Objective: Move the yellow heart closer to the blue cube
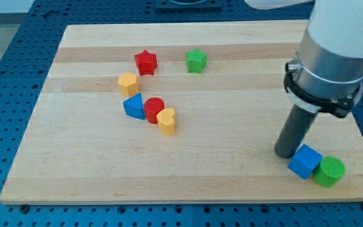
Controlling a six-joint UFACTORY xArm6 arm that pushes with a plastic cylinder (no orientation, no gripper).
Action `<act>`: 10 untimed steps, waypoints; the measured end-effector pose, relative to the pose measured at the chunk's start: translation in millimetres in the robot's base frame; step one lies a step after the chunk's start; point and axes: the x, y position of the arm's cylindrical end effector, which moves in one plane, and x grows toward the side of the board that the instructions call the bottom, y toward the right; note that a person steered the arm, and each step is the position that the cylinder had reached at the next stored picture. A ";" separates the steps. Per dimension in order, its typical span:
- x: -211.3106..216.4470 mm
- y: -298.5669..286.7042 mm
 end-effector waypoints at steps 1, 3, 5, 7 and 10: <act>-24.1 -46.1; -24.3 -171.1; -58.4 -240.0; -85.2 -165.4; -49.0 -147.9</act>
